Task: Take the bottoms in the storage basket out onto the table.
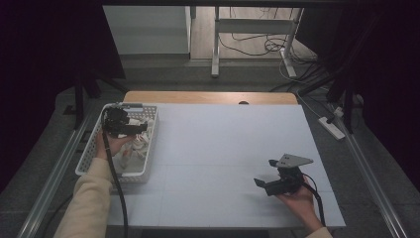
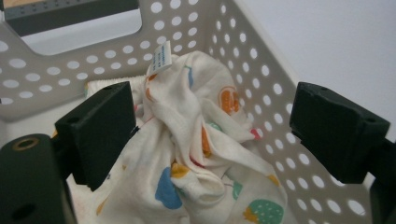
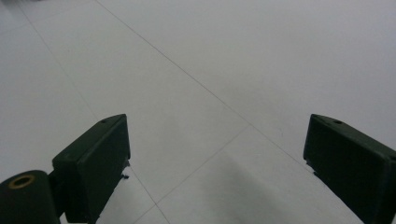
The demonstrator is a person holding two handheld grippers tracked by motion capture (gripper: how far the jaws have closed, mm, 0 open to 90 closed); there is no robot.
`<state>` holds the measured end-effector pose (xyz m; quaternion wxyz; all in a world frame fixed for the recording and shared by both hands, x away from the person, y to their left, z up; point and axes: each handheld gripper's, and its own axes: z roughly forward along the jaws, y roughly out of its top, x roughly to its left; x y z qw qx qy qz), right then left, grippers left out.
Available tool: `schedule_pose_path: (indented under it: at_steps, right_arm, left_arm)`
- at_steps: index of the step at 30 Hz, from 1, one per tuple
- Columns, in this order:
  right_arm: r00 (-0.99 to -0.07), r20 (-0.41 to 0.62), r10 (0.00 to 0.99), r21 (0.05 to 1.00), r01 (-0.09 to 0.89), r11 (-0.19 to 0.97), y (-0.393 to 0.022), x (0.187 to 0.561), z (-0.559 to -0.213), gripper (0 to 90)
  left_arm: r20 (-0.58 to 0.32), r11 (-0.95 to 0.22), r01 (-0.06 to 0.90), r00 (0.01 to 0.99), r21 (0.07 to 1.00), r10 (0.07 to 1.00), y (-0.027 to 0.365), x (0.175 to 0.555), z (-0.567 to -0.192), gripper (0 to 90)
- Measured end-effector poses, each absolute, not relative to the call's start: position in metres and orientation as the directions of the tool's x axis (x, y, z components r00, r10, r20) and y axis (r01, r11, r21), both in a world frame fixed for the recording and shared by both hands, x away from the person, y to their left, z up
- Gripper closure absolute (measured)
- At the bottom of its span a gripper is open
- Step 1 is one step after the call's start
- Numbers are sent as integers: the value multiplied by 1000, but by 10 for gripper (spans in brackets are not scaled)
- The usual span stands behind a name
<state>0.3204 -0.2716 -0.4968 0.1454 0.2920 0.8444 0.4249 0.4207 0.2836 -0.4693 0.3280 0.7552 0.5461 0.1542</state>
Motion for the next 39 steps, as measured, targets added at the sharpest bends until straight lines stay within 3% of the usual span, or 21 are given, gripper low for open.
schedule_pose_path:
  at_steps: [39]
  right_arm:
    - [-788,1,616,797,373,475,-271,320,-497,72]
  left_arm:
    - [-121,-285,859,366,425,923,281,442,-506,96]
